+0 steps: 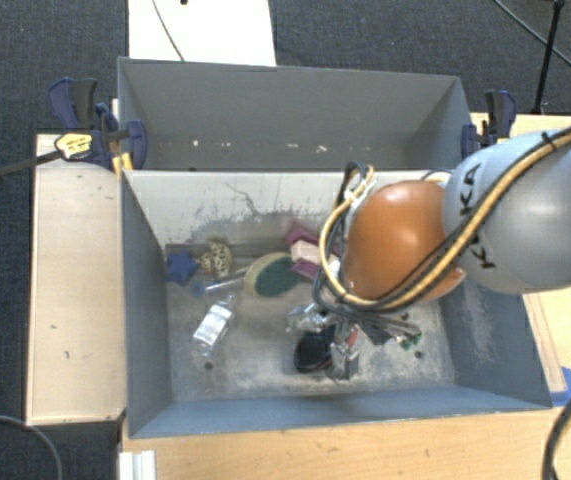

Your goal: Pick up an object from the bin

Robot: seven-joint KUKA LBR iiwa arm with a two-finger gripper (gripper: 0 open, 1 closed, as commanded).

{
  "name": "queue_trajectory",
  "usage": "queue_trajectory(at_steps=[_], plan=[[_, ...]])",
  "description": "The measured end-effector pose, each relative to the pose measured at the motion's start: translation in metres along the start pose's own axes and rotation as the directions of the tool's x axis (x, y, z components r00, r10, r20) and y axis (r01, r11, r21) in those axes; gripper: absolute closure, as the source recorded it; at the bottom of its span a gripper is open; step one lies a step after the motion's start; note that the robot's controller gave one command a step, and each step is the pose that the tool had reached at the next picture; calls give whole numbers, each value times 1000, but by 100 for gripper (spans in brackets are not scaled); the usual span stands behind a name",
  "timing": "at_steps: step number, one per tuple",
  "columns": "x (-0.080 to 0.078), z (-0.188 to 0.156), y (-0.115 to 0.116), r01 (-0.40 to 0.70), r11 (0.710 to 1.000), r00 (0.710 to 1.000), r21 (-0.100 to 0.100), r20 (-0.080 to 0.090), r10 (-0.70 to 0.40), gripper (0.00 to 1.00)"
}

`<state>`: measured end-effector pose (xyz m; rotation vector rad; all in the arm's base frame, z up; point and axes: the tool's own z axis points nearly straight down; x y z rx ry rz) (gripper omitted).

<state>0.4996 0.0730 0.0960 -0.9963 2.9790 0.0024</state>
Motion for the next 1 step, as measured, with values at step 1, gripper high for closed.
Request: queue_trajectory(at_steps=[1], plan=[[0,-157,8,12,1000,1000,7,10,-12,100]])
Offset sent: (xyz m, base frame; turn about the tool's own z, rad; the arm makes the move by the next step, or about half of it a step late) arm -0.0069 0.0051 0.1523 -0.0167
